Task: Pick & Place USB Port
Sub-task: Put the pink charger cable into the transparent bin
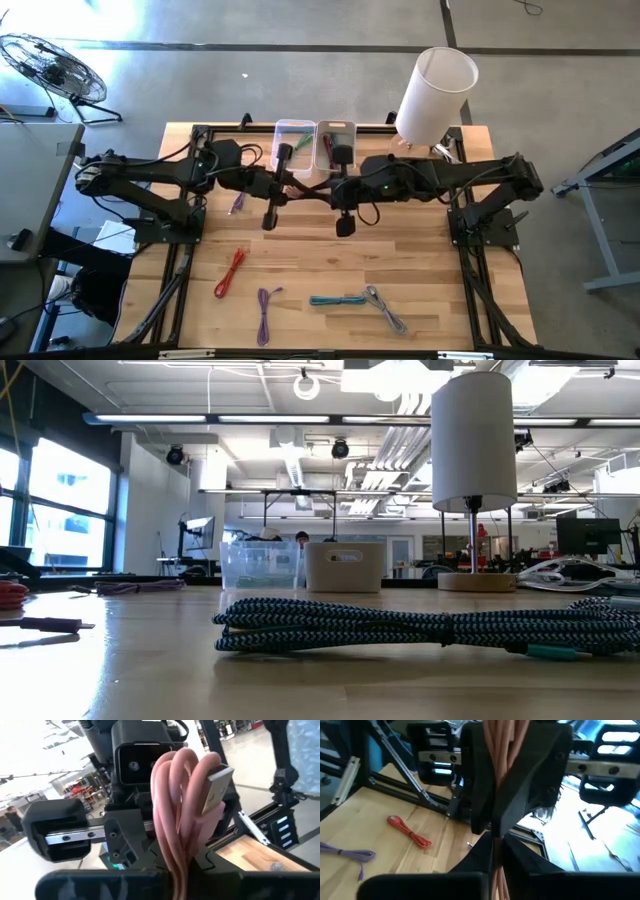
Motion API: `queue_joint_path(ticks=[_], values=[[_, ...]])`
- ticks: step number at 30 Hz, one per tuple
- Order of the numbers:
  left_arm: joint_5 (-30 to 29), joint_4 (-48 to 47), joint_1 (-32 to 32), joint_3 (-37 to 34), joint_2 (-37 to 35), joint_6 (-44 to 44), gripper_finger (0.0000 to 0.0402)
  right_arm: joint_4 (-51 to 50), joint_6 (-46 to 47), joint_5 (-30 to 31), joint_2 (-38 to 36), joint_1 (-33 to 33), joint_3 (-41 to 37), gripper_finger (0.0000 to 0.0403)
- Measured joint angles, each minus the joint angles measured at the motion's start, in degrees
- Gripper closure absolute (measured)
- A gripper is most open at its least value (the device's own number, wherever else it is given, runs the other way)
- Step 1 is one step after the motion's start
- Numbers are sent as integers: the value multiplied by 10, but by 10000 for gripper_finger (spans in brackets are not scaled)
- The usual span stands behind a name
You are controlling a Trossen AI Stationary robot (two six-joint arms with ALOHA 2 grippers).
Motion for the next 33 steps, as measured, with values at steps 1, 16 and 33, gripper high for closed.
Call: queue_joint_path(ticks=[1, 16, 33], values=[[-4, 0, 0, 0, 0, 0, 391, -1, 8, 7, 0, 0, 0, 377], [-170, -228, 51, 42, -60, -11, 394, -70, 64, 186, -9, 8, 0, 218], [56, -334, 412, 42, 76, -276, 395, -140, 116, 184, -24, 56, -1, 242]])
